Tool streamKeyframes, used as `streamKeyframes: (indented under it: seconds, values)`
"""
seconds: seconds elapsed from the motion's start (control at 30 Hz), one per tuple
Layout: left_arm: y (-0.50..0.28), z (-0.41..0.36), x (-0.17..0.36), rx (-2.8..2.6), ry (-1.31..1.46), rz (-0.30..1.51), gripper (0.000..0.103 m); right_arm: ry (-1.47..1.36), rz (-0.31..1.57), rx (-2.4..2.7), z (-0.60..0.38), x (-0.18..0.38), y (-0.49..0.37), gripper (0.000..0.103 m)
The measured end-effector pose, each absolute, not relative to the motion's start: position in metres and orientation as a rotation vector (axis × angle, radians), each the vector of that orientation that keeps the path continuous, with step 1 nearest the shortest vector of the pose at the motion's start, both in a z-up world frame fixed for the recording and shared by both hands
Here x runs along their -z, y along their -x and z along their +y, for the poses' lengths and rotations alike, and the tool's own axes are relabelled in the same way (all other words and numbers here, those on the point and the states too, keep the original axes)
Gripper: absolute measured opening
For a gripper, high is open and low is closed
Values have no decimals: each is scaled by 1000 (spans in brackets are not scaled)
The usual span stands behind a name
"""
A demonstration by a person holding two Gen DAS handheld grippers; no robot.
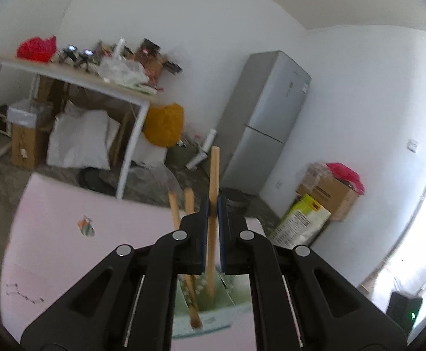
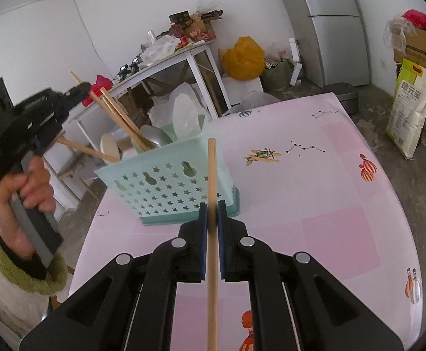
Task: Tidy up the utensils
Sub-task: 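Lift both held chopsticks up toward the green holder, then lower the chopstick into the green holder and open the left gripper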
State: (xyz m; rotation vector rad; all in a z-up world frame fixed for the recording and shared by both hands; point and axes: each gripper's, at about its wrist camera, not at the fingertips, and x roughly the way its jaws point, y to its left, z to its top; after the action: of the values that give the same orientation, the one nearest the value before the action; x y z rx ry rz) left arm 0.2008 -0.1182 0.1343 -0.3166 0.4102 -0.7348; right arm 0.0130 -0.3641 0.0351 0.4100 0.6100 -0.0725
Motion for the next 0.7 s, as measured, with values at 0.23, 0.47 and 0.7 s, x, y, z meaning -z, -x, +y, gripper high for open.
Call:
streamKeyframes:
  seconds: [0.23,0.47,0.7]
  values:
    - [-175,-99,-133,778,298,394,22,-406,605,71,-363,-37,-10,7]
    - [-156,-71,-132,752,291,399,27,-382,572,53,-357,-50,-7,7]
    - [-139,-47,-122,704,242,420,32,-331,486,-10,-348,-87,-19,7]
